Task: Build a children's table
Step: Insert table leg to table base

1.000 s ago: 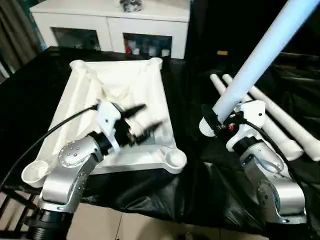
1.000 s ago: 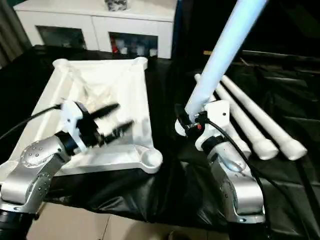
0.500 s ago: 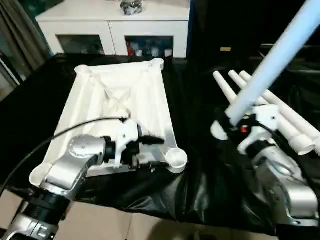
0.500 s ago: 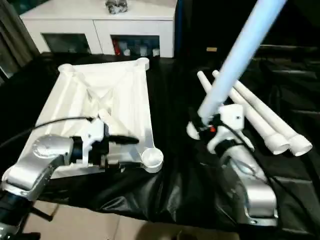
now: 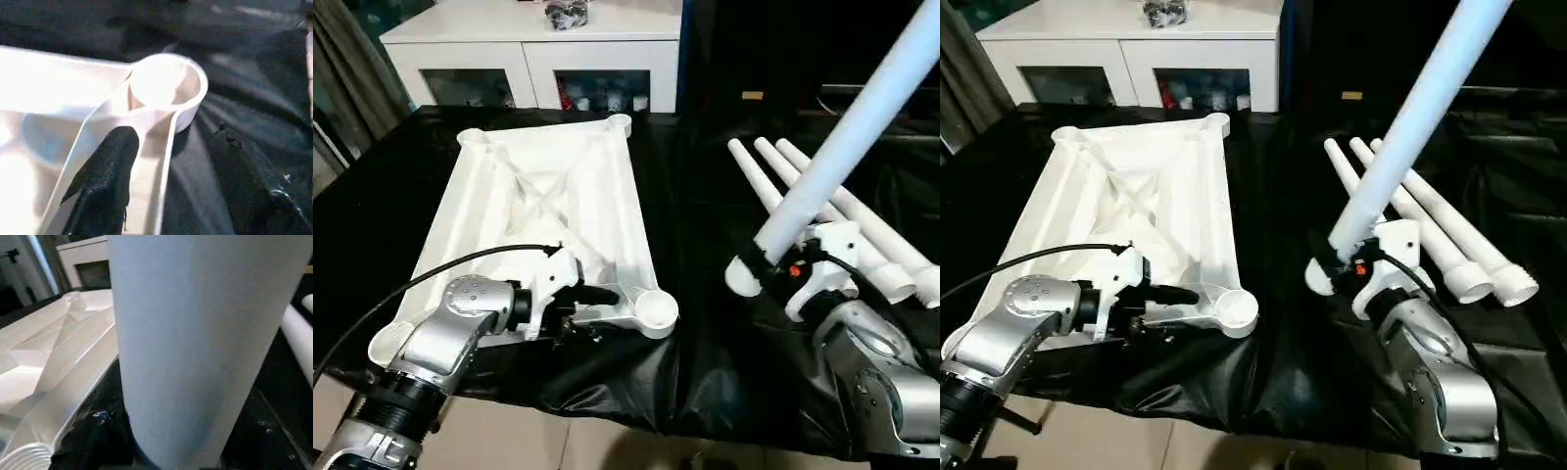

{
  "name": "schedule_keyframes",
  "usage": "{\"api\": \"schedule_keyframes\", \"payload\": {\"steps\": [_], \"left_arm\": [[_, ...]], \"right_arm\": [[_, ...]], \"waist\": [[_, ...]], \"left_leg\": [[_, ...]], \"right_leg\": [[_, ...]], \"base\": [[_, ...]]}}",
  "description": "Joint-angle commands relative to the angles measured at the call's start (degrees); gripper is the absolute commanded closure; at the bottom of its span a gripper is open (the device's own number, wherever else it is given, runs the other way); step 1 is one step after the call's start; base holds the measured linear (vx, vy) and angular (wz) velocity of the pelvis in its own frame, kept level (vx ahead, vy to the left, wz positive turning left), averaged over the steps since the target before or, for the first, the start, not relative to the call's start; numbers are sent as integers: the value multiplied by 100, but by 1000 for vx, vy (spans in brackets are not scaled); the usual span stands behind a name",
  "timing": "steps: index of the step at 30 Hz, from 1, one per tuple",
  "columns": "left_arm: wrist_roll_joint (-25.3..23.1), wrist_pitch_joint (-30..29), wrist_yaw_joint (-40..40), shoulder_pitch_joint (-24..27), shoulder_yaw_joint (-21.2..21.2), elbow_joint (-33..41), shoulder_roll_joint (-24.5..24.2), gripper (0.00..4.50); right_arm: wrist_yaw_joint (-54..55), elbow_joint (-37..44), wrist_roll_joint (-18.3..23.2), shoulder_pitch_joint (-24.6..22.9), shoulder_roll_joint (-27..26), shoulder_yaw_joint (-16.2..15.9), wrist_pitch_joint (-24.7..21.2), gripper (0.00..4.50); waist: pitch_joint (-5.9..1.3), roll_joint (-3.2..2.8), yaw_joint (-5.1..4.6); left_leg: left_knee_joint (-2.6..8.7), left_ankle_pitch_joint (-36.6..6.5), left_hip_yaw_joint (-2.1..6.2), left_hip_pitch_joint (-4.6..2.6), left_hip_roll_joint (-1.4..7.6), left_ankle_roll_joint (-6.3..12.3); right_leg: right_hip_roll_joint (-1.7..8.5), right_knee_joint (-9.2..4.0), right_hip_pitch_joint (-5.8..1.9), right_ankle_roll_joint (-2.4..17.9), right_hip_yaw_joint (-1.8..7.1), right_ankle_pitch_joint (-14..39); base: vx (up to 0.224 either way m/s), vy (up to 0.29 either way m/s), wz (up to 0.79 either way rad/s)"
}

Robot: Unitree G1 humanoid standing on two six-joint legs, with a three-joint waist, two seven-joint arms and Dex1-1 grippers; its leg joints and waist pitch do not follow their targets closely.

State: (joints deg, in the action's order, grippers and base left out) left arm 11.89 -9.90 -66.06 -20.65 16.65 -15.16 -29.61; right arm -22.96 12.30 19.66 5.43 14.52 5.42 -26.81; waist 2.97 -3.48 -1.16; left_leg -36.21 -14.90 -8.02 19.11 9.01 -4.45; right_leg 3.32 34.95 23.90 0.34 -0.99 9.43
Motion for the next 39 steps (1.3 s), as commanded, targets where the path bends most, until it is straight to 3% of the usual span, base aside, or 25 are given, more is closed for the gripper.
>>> {"api": "schedule_keyframes", "payload": {"steps": [1, 7, 8, 9, 13, 14, 19, 20, 26, 30, 34, 39], "left_arm": [[-129, 78, -21, -12, -19, -86, -89, 206], [-203, 12, 57, -164, -38, -456, -53, 248], [-223, 8, 56, -199, -44, -534, -41, 251], [-234, 22, 43, -213, -40, -571, -46, 283], [-303, 94, -49, -335, -23, -816, -75, 296], [-296, 86, -77, -368, -37, -873, -79, 328], [-304, 149, -218, -507, -56, -1163, -97, 352], [-314, 160, -259, -519, -41, -1201, -110, 379], [-381, 229, -413, -596, -6, -1346, -158, 427], [-381, 273, -469, -639, -2, -1314, -143, 447], [-336, 262, -436, -638, 87, -909, 102, 450], [-386, 561, -404, -685, 275, -635, 511, 450]], "right_arm": [[-71, 143, -70, 85, 53, -126, 27, 260], [-111, 139, -100, 68, 142, -216, 24, 260], [-114, 130, -93, 76, 154, -222, 17, 260], [-119, 130, -90, 79, 153, -224, 13, 260], [-136, 112, -95, 117, 158, -271, 14, 260], [-135, 116, -97, 121, 159, -287, 16, 260], [-151, 126, -107, 130, 148, -332, 19, 260], [-155, 124, -109, 131, 147, -339, 23, 260], [-182, 106, -100, 173, 175, -359, 24, 260], [-273, 64, -8, 283, 172, -380, -41, 260], [-622, -45, 213, 645, 147, -572, -205, 260], [-900, -174, 286, 969, 177, -731, -288, 260]], "waist": [[-335, 87, 17], [-317, 123, 29], [-320, 118, 34], [-315, 121, 34], [-300, 129, 36], [-303, 130, 30], [-304, 132, 29], [-299, 133, 27], [-294, 128, 26], [-303, 126, 18], [-327, 134, -6], [-352, 155, 75]], "left_leg": [[507, -549, 22, 133, 202, 263], [507, -557, 7, 134, 204, 254], [500, -559, 1, 126, 197, 257], [506, -559, 6, 133, 201, 250], [519, -601, 14, 138, 209, 236], [518, -626, 13, 136, 203, 220], [518, -688, 10, 124, 203, 195], [527, -676, 15, 132, 215, 187], [534, -742, 12, 125, 219, 164], [532, -666, 16, 143, 225, 159], [502, -487, 9, 137, 229, 232], [477, -135, -25, 128, 238, 334]], "right_leg": [[319, -439, -369, 1107, 197, 1731], [326, -446, -365, 1128, 208, 1804], [325, -451, -358, 1114, 209, 1829], [330, -454, -364, 1099, 211, 1862], [342, -464, -356, 1075, 216, 1962], [336, -464, -354, 1056, 214, 2012], [335, -475, -344, 1037, 221, 2124], [341, -471, -351, 1049, 221, 2083], [343, -474, -347, 1076, 223, 2086], [352, -453, -368, 1116, 224, 1934], [354, -417, -386, 1303, 221, 1536], [347, -373, -400, 1467, 226, 941]], "base": [[0, 0, 0], [0, 0, 0], [0, 0, 0], [0, 0, 0], [0, 0, 0], [0, 0, 0], [0, 0, 0], [0, 0, 0], [0, 0, 0], [0, 0, 0], [0, 0, 0], [0, 0, 0]]}}
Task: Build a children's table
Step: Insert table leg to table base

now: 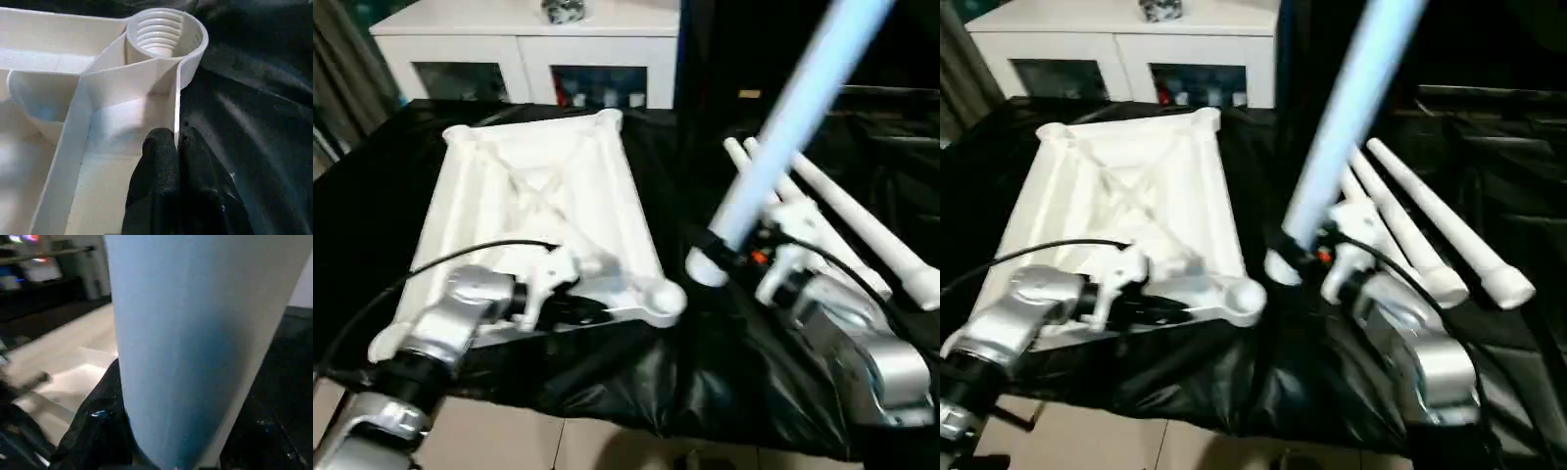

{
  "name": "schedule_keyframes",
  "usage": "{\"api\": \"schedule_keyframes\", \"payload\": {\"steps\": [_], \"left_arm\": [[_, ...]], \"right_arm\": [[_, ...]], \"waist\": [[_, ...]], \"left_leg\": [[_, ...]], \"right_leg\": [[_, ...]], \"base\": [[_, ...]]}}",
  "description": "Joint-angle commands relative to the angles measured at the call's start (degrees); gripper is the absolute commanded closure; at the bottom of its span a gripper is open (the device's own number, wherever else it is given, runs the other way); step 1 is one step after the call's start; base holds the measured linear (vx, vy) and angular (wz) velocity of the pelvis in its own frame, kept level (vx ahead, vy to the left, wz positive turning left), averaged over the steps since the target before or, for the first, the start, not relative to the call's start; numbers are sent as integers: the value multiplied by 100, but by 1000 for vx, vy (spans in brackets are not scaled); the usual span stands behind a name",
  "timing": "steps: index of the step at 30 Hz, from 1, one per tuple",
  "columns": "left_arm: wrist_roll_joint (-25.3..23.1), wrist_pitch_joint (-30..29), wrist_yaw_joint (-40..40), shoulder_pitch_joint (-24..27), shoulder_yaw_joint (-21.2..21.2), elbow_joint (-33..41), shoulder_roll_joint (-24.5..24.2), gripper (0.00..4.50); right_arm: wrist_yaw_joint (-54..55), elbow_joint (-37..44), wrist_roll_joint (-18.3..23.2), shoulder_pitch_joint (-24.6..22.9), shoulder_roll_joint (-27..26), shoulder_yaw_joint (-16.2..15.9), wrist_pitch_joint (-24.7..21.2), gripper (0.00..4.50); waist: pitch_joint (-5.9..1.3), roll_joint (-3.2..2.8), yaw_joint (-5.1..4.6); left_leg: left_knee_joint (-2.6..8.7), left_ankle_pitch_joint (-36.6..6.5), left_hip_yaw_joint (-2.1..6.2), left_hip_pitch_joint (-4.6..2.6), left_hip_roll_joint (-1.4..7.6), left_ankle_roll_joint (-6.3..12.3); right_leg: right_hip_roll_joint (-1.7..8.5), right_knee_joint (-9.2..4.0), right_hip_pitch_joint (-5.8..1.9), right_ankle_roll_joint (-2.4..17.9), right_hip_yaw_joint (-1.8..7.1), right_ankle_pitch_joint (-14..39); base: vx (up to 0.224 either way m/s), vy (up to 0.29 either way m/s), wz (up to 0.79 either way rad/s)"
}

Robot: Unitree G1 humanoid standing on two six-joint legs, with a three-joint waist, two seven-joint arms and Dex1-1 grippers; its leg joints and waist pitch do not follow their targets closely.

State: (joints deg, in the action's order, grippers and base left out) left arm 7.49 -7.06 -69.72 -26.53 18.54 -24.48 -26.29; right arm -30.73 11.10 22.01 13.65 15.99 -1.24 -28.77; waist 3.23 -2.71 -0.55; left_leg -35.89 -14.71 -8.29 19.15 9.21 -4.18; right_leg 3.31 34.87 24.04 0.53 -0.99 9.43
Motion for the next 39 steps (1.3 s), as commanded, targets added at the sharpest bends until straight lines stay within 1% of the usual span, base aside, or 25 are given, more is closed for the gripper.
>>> {"api": "schedule_keyframes", "payload": {"steps": [1, 3, 5, 6, 7, 9, 10, 11, 13, 14, 15, 16, 17, 18, 19, 21, 23, 26, 28, 31, 32, 33, 34, 36, 39], "left_arm": [[54, 280, -38, -97, 87, 298, 182, 450], [42, 594, -31, -98, 308, 433, 554, 450], [46, 697, -45, -100, 373, 445, 669, 450], [-10, 993, -80, -129, 421, 329, 781, 450], [-10, 993, -80, -129, 421, 329, 781, 450], [-23, 1089, -114, -143, 432, 291, 808, 450], [-18, 1153, -145, -151, 433, 276, 826, 450], [-18, 1153, -145, -151, 433, 276, 826, 450], [-180, 1296, -149, -272, 488, 80, 871, 450], [-234, 1349, -135, -303, 502, 3, 864, 450], [-234, 1349, -135, -303, 502, 3, 864, 450], [-276, 1367, -97, -319, 499, -47, 859, 450], [-384, 1412, 2, -361, 491, -179, 846, 450], [-504, 1524, 84, -422, 469, -387, 808, 450], [-622, 1560, 206, -491, 436, -592, 753, 450], [-662, 1621, 235, -529, 410, -713, 716, 450], [-567, 1794, 160, -609, 271, -937, 656, 450], [-493, 1814, 94, -616, 223, -952, 651, 450], [-425, 1828, 52, -625, 169, -978, 661, 405], [-347, 1808, -5, -649, 104, -1041, 679, 385], [-310, 1899, 27, -639, 46, -1093, 682, 385], [-310, 1906, 30, -639, 45, -1096, 682, 359], [-304, 1943, 45, -640, 31, -1126, 684, 353], [-291, 1932, 14, -641, 13, -1178, 670, 353], [-346, 1964, -37, -667, 2, -1294, 634, 351]], "right_arm": [[-124, -55, 51, 149, 30, -65, -92, 260], [-234, -180, 26, 290, 57, -94, -66, 260], [-255, -203, 26, 318, 65, -90, -62, 260], [-243, -176, 32, 282, 83, -68, -57, 260], [-243, -176, 32, 282, 83, -68, -57, 260], [-229, -148, 37, 248, 89, -56, -57, 260], [-218, -127, 42, 223, 93, -46, -60, 260], [-218, -127, 42, 223, 93, -46, -60, 260], [-101, 48, 88, 1, 118, 56, -74, 260], [-87, 83, 91, -35, 122, 68, -78, 260], [-87, 83, 91, -35, 122, 68, -78, 260], [-88, 97, 94, -46, 125, 74, -83, 260], [-89, 133, 102, -77, 133, 89, -95, 260], [-100, 182, 105, -122, 153, 113, -114, 260], [-115, 225, 116, -177, 187, 150, -137, 260], [-121, 251, 117, -217, 215, 174, -151, 260], [-152, 279, 108, -304, 321, 207, -176, 260], [-159, 288, 109, -315, 346, 208, -185, 260], [-154, 311, 119, -317, 359, 202, -201, 260], [-136, 349, 133, -308, 362, 190, -230, 260], [-109, 385, 147, -319, 361, 170, -242, 260], [-109, 387, 148, -319, 362, 169, -242, 260], [-101, 398, 157, -328, 366, 163, -243, 260], [-98, 415, 163, -348, 362, 151, -245, 260], [-105, 421, 158, -360, 348, 133, -248, 260]], "waist": [[-385, 121, 43], [-382, 114, 95], [-376, 118, 131], [-365, 124, 157], [-361, 63, 197], [-371, 96, 247], [-364, 27, 252], [-366, 50, 246], [-361, 26, 245], [-354, -34, 244], [-369, 9, 242], [-370, 10, 235], [-362, -38, 219], [-368, -28, 212], [-358, -70, 199], [-361, -66, 198], [-355, -87, 188], [-362, -82, 163], [-362, -91, 144], [-361, -89, 114], [-358, -98, 110], [-351, -89, 99], [-347, -91, 94], [-329, -73, 76], [-329, -81, 71]], "left_leg": [[446, -77, 1, 128, 220, 351], [441, -49, -15, 101, 233, 374], [445, -73, -33, 81, 246, 383], [447, -114, -51, 86, 248, 387], [450, -152, -61, 68, 254, 362], [455, -199, -72, 62, 255, 312], [466, -252, -72, 71, 262, 259], [466, -274, -69, 86, 257, 233], [468, -394, -70, 88, 242, 161], [466, -475, -79, 63, 231, 127], [463, -468, -67, 84, 220, 115], [470, -421, -56, 113, 222, 111], [465, -434, -59, 109, 212, 109], [460, -441, -54, 110, 212, 104], [464, -469, -58, 108, 207, 101], [465, -467, -43, 115, 203, 85], [465, -472, -39, 120, 195, 74], [469, -471, -33, 121, 209, 66], [467, -457, -32, 120, 218, 82], [463, -435, -36, 124, 216, 120], [464, -443, -34, 123, 218, 122], [467, -481, -35, 128, 219, 132], [470, -534, -35, 124, 221, 133], [483, -655, -38, 119, 221, 120], [481, -648, -37, 114, 212, 118]], "right_leg": [[354, -347, -428, 1464, 225, 862], [352, -355, -404, 1487, 219, 838], [361, -357, -386, 1499, 226, 853], [356, -367, -385, 1472, 230, 925], [352, -396, -365, 1430, 225, 993], [353, -374, -370, 1398, 235, 1015], [359, -389, -365, 1376, 226, 1075], [356, -382, -383, 1354, 226, 1092], [360, -412, -386, 1266, 231, 1291], [338, -458, -362, 1204, 228, 1409], [338, -427, -404, 1197, 235, 1384], [347, -415, -423, 1188, 233, 1376], [331, -444, -399, 1139, 221, 1445], [335, -437, -408, 1125, 221, 1468], [322, -465, -401, 1083, 219, 1532], [323, -458, -416, 1065, 219, 1552], [312, -468, -411, 1065, 213, 1537], [317, -438, -415, 1158, 210, 1363], [324, -428, -415, 1241, 210, 1242], [323, -422, -424, 1342, 207, 1083], [327, -422, -427, 1357, 207, 1087], [327, -429, -431, 1359, 208, 1128], [332, -438, -426, 1357, 207, 1222], [329, -465, -417, 1310, 208, 1481], [326, -473, -413, 1239, 212, 1583]], "base": [[0, 0, 0], [0, 0, 0], [0, 0, 0], [0, 0, 0], [0, 0, 0], [0, 0, 0], [0, 0, 0], [0, 0, 0], [0, 0, 0], [0, 0, 0], [0, 0, 0], [0, 0, 0], [0, 0, 0], [0, 0, 0], [0, 0, 0], [0, 0, 0], [0, 0, 0], [0, 0, 0], [0, 0, 0], [0, 0, 0], [0, 0, 0], [0, 0, 0], [0, 0, 0], [0, 0, 0], [0, 0, 0]]}}
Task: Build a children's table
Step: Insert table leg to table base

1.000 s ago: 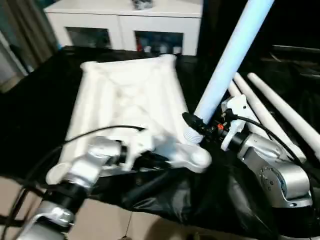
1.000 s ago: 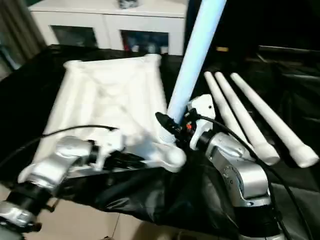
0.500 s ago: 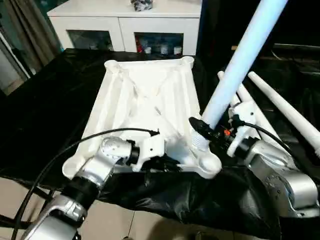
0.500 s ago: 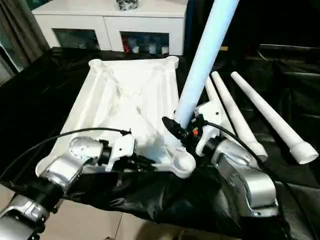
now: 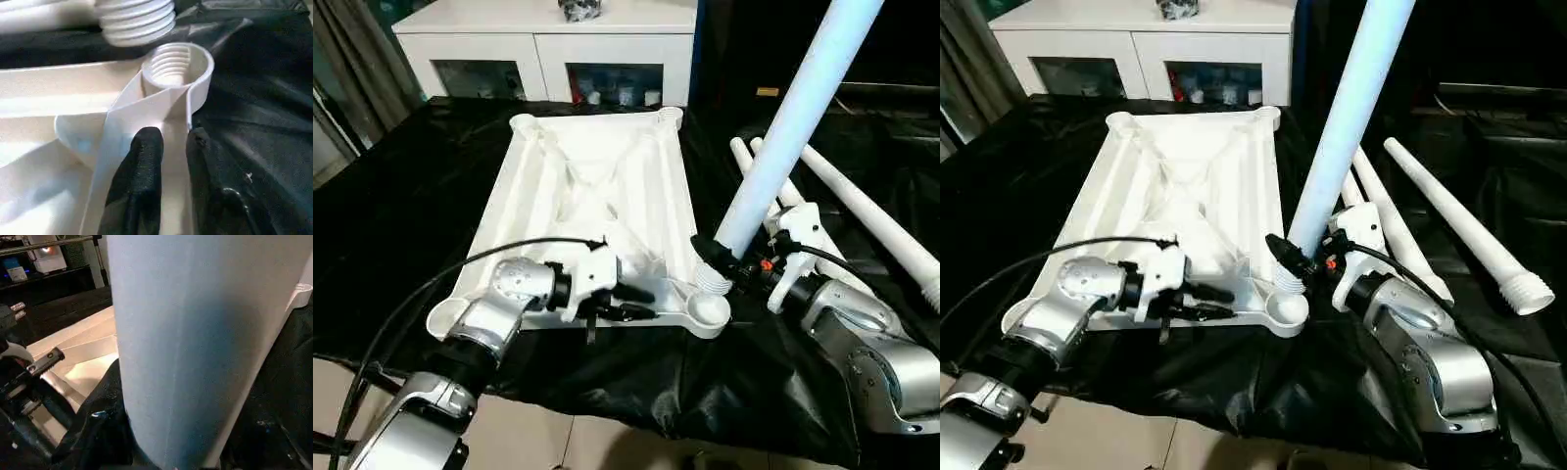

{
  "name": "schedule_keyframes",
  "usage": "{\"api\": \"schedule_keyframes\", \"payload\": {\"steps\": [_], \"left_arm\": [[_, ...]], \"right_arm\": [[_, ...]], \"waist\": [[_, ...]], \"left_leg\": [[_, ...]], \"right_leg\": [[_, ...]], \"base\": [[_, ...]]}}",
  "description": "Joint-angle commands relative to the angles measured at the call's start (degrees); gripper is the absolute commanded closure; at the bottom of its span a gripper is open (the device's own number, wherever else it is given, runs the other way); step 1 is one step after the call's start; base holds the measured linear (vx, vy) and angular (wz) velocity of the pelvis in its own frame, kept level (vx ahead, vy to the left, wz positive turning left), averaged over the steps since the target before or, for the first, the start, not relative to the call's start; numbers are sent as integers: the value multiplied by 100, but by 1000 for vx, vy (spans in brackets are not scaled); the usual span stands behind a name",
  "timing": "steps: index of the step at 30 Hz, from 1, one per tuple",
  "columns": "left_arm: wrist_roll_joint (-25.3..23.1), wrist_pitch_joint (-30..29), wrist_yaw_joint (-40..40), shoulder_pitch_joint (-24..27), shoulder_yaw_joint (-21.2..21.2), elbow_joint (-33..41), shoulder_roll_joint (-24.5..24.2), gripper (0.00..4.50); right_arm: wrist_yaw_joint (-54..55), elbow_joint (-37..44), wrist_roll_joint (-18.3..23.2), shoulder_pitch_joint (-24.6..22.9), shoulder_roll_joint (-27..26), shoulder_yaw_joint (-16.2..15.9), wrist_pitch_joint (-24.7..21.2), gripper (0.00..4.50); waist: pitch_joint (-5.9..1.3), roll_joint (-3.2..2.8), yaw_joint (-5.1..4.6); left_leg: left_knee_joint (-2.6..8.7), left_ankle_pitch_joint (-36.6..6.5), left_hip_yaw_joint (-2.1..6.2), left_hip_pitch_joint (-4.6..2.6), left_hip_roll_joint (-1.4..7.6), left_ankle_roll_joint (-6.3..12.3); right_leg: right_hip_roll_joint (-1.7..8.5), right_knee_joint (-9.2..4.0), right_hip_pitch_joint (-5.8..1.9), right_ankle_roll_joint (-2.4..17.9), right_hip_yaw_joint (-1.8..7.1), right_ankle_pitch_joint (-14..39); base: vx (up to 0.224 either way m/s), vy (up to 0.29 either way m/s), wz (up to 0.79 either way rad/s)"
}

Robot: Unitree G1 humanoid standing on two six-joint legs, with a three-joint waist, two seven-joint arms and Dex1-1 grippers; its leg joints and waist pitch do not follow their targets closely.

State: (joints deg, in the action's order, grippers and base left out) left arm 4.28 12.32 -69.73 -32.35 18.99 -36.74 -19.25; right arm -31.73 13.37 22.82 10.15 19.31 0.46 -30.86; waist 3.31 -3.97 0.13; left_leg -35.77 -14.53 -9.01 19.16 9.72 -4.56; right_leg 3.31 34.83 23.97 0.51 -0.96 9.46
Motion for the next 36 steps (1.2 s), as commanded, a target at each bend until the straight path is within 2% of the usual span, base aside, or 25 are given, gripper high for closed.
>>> {"api": "schedule_keyframes", "payload": {"steps": [1, 3, 4, 9, 11, 12, 14, 19, 21, 22, 30, 33, 34, 35, 36], "left_arm": [[-34, 16, -65, -91, -43, -87, -75, 351], [38, -134, -214, -95, -58, -121, -73, 351], [96, -254, -260, -85, -71, -111, -61, 351], [214, -510, -374, -33, -91, -66, -23, 351], [188, -472, -373, -24, -82, -89, -16, 351], [153, -419, -351, -28, -78, -146, -3, 351], [135, -403, -342, -29, -80, -167, 4, 351], [-108, -273, -315, -45, 49, -355, -48, 351], [-123, -269, -318, -48, 56, -380, -51, 351], [-168, -228, -315, -53, 76, -412, -66, 351], [-228, -292, -317, -120, 35, -541, -82, 351], [-263, -316, -319, -136, 42, -574, -100, 387], [-287, -354, -296, -144, 39, -578, -111, 387], [-306, -447, -278, -157, 34, -554, -129, 390], [-301, -522, -274, -167, 25, -507, -141, 400]], "right_arm": [[-4, 195, 76, -5, 11, -37, -47, 260], [-2, 179, 59, 34, -8, -60, -57, 260], [-1, 176, 58, 43, -15, -65, -57, 260], [9, 182, 42, 33, -30, -89, -42, 260], [13, 186, 38, 20, -33, -94, -36, 260], [19, 194, 33, 7, -37, -102, -35, 260], [23, 201, 32, -2, -37, -108, -34, 260], [30, 193, -11, -26, -53, -176, -9, 260], [30, 194, -16, -27, -56, -186, -7, 260], [31, 195, -17, -28, -57, -198, -6, 260], [-71, 198, -16, -30, 1, -290, -52, 260], [-117, 211, -13, -37, 53, -317, -99, 260], [-143, 212, -22, -37, 94, -332, -130, 260], [-172, 188, -41, -34, 157, -349, -170, 260], [-213, 154, -55, -31, 230, -375, -225, 260]], "waist": [[-337, 30, 0], [-341, 26, 4], [-340, -3, 6], [-343, 8, 8], [-338, 2, 7], [-333, -29, 11], [-329, -8, 5], [-329, -47, 2], [-328, -33, 1], [-330, -46, 0], [-320, -38, -10], [-326, -30, -9], [-323, -34, -7], [-319, -13, -7], [-319, -25, -4]], "left_leg": [[475, -649, 40, 112, 170, 154], [477, -614, 43, 107, 184, 148], [481, -633, 44, 105, 185, 133], [470, -602, 32, 109, 177, 142], [472, -606, 33, 109, 179, 157], [475, -608, 39, 110, 182, 151], [477, -648, 37, 108, 179, 147], [481, -690, 44, 100, 180, 127], [484, -659, 44, 108, 186, 133], [482, -662, 43, 106, 181, 136], [491, -732, 45, 113, 173, 132], [494, -670, 51, 115, 180, 140], [490, -669, 48, 119, 179, 154], [493, -673, 46, 117, 181, 160], [492, -672, 49, 116, 181, 157]], "right_leg": [[330, -470, -401, 1236, 210, 1550], [335, -456, -394, 1285, 212, 1414], [336, -443, -395, 1317, 209, 1367], [339, -434, -413, 1430, 214, 1201], [338, -442, -414, 1414, 213, 1255], [345, -441, -415, 1410, 213, 1284], [338, -453, -416, 1386, 213, 1355], [347, -462, -413, 1329, 216, 1434], [345, -460, -413, 1346, 218, 1366], [343, -462, -413, 1344, 216, 1379], [344, -492, -404, 1236, 218, 1700], [341, -484, -406, 1219, 217, 1644], [347, -483, -405, 1238, 220, 1622], [343, -486, -405, 1243, 220, 1630], [348, -484, -409, 1246, 221, 1651]], "base": [[0, 0, 0], [0, 0, 0], [0, 0, 0], [0, 0, 0], [0, 0, 0], [0, 0, 0], [0, 0, 0], [0, 0, 0], [0, 0, 0], [0, 0, 0], [0, 0, 0], [0, 0, 0], [0, 0, 0], [0, 0, 0], [0, 0, 0]]}}
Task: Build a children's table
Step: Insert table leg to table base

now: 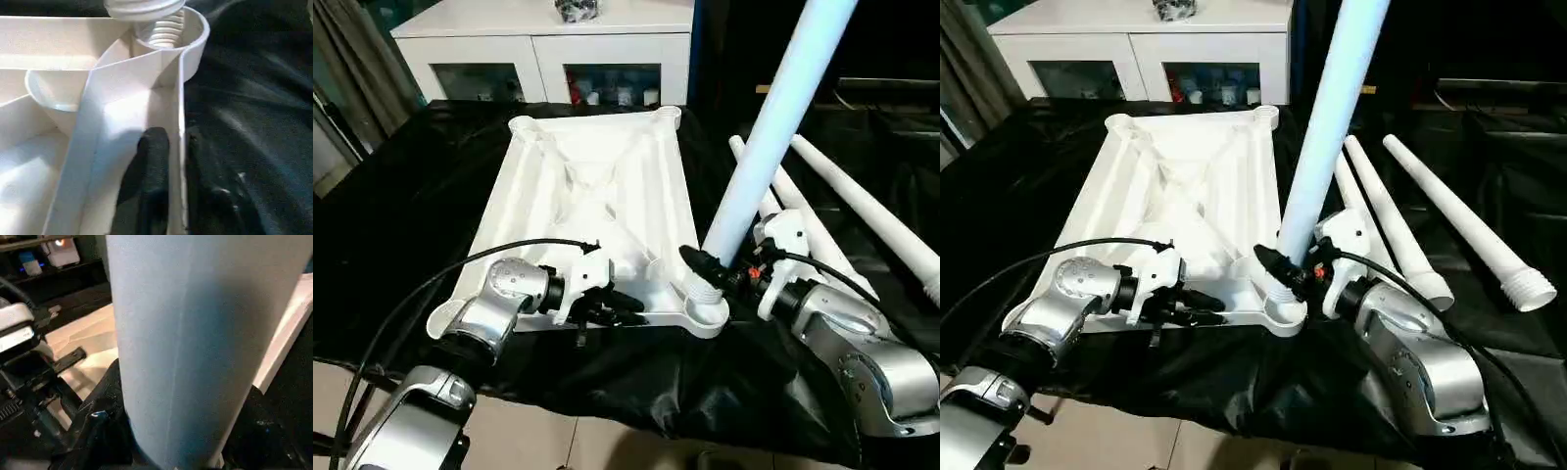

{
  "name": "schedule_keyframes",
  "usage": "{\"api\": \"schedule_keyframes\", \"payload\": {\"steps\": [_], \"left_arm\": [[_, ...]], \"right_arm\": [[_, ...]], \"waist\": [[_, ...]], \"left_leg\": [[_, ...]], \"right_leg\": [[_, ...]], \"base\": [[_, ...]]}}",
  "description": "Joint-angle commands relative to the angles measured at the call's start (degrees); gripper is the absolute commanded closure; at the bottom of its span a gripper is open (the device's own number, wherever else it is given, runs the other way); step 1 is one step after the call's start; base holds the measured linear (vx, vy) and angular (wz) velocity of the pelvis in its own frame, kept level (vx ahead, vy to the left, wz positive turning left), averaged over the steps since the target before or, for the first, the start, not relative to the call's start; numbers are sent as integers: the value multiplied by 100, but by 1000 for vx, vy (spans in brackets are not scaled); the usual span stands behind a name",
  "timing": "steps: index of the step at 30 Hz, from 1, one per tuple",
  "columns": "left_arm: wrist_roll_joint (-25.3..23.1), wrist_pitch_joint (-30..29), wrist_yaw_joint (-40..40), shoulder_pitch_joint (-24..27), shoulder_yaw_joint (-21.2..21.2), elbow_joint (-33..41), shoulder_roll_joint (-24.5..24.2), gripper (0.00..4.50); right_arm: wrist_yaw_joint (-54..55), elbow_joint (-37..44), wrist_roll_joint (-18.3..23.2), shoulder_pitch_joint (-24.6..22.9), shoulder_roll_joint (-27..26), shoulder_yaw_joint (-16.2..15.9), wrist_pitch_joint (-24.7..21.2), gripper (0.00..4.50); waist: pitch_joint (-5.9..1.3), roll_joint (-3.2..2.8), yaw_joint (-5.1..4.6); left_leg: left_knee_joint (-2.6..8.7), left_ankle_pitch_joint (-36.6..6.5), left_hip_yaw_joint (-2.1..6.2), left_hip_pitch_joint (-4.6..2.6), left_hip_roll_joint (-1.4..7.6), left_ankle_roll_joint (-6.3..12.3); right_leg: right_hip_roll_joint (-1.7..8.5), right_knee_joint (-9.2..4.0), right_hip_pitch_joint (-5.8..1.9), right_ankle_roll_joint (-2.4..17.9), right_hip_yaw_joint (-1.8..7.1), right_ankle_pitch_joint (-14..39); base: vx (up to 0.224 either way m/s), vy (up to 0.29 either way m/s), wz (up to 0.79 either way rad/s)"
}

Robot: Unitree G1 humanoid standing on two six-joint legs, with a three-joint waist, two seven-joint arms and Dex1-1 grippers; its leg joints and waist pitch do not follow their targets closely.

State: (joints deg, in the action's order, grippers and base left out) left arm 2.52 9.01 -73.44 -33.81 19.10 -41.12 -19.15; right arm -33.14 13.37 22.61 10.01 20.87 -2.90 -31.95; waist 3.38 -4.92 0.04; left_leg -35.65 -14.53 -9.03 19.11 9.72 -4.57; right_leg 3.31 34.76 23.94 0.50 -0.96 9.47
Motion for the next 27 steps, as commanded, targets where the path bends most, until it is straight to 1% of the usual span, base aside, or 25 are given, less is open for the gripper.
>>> {"api": "schedule_keyframes", "payload": {"steps": [1, 2, 3, 5, 6, 7, 8, 9, 10, 11, 15, 16, 18, 20, 21, 22, 23, 24, 26, 27], "left_arm": [[-107, -283, 84, -24, 5, -3, -163, 414], [-69, -428, 48, -17, -1, 90, -175, 424], [-57, -479, 25, -10, 4, 141, -185, 427], [-67, -521, -34, 29, 43, 253, -220, 432], [-101, -496, -26, 55, 61, 306, -235, 442], [-112, -492, -2, 78, 61, 347, -235, 447], [-114, -492, 21, 92, 52, 370, -228, 447], [-92, -507, 37, 103, 26, 385, -211, 450], [-70, -540, 73, 120, -18, 409, -184, 450], [-68, -556, 106, 131, -41, 427, -171, 450], [68, -674, 200, 201, -161, 617, -95, 450], [92, -699, 216, 208, -180, 641, -80, 450], [223, -808, 320, 236, -280, 765, 22, 450], [270, -863, 334, 244, -298, 808, 68, 450], [269, -866, 345, 247, -298, 815, 74, 450], [252, -876, 396, 262, -286, 843, 105, 450], [235, -878, 413, 274, -276, 857, 112, 450], [192, -857, 436, 284, -253, 856, 109, 450], [161, -858, 450, 296, -240, 872, 104, 450], [118, -867, 514, 290, -260, 849, 111, 450]], "right_arm": [[-117, 115, -57, -17, 144, -71, -151, 260], [-171, 71, -98, -20, 211, -113, -149, 260], [-184, 40, -108, -25, 228, -121, -143, 260], [-211, -2, -112, -32, 252, -137, -150, 260], [-233, -10, -111, -32, 269, -158, -156, 260], [-246, -13, -110, -27, 275, -170, -156, 260], [-253, -16, -108, -21, 275, -176, -155, 260], [-252, -29, -107, -5, 267, -182, -159, 260], [-256, -52, -102, 24, 264, -203, -170, 260], [-263, -67, -96, 42, 267, -224, -178, 260], [-320, -247, -167, 151, 242, -322, -126, 260], [-332, -273, -180, 164, 239, -335, -116, 260], [-388, -427, -246, 242, 217, -398, -52, 260], [-419, -498, -263, 276, 220, -412, -23, 260], [-423, -516, -272, 283, 225, -416, -12, 260], [-461, -620, -320, 318, 259, -439, 51, 260], [-475, -666, -332, 332, 278, -452, 82, 260], [-483, -731, -351, 353, 291, -456, 122, 260], [-490, -774, -363, 367, 296, -455, 149, 260], [-526, -830, -377, 386, 310, -453, 179, 260]], "waist": [[-319, 71, 7], [-320, 104, 1], [-311, 124, 6], [-301, 109, -1], [-296, 154, -3], [-292, 137, -5], [-289, 142, -13], [-286, 155, -26], [-279, 142, -30], [-277, 166, -36], [-270, 170, -38], [-272, 184, -35], [-263, 203, -41], [-263, 224, -44], [-262, 214, -34], [-275, 248, -38], [-272, 238, -39], [-267, 243, -42], [-259, 235, -44], [-257, 256, -45]], "left_leg": [[485, -686, 51, 120, 182, 152], [480, -688, 44, 122, 178, 162], [486, -700, 48, 125, 185, 168], [479, -717, 40, 124, 174, 193], [481, -722, 39, 130, 170, 219], [488, -731, 48, 134, 173, 223], [490, -724, 50, 134, 177, 230], [494, -710, 53, 138, 186, 230], [499, -734, 50, 126, 193, 229], [498, -747, 47, 127, 193, 229], [499, -732, 46, 129, 199, 237], [497, -706, 45, 131, 200, 246], [496, -709, 39, 132, 199, 265], [493, -687, 35, 135, 195, 280], [491, -646, 35, 133, 193, 300], [490, -584, 36, 145, 195, 324], [488, -583, 36, 144, 194, 333], [486, -577, 31, 146, 191, 354], [490, -611, 31, 141, 194, 371], [491, -645, 29, 142, 189, 374]], "right_leg": [[349, -477, -405, 1247, 220, 1709], [342, -485, -404, 1236, 222, 1727], [353, -483, -403, 1224, 225, 1820], [354, -506, -381, 1177, 228, 2002], [351, -522, -379, 1125, 227, 2119], [355, -516, -379, 1105, 226, 2179], [355, -521, -370, 1067, 222, 2251], [353, -515, -367, 1076, 225, 2215], [351, -519, -350, 1099, 221, 2186], [349, -520, -351, 1112, 222, 2166], [359, -504, -355, 1185, 231, 2028], [364, -495, -359, 1202, 229, 2002], [364, -514, -345, 1203, 226, 2056], [359, -510, -353, 1191, 227, 2081], [360, -513, -350, 1169, 228, 2081], [362, -501, -362, 1161, 228, 2007], [366, -500, -357, 1174, 228, 2004], [365, -511, -357, 1172, 227, 2024], [364, -520, -345, 1149, 223, 2128], [357, -530, -345, 1112, 224, 2213]], "base": [[0, 0, 0], [0, 0, 0], [0, 0, 0], [0, 0, 0], [0, 0, 0], [0, 0, 0], [0, 0, 0], [0, 0, 0], [0, 0, 0], [0, 0, 0], [0, 0, 0], [0, 0, 0], [0, 0, 0], [0, 0, 0], [0, 0, 0], [0, 0, 0], [0, 0, 0], [0, 0, 0], [0, 0, 0], [0, 0, 0]]}}
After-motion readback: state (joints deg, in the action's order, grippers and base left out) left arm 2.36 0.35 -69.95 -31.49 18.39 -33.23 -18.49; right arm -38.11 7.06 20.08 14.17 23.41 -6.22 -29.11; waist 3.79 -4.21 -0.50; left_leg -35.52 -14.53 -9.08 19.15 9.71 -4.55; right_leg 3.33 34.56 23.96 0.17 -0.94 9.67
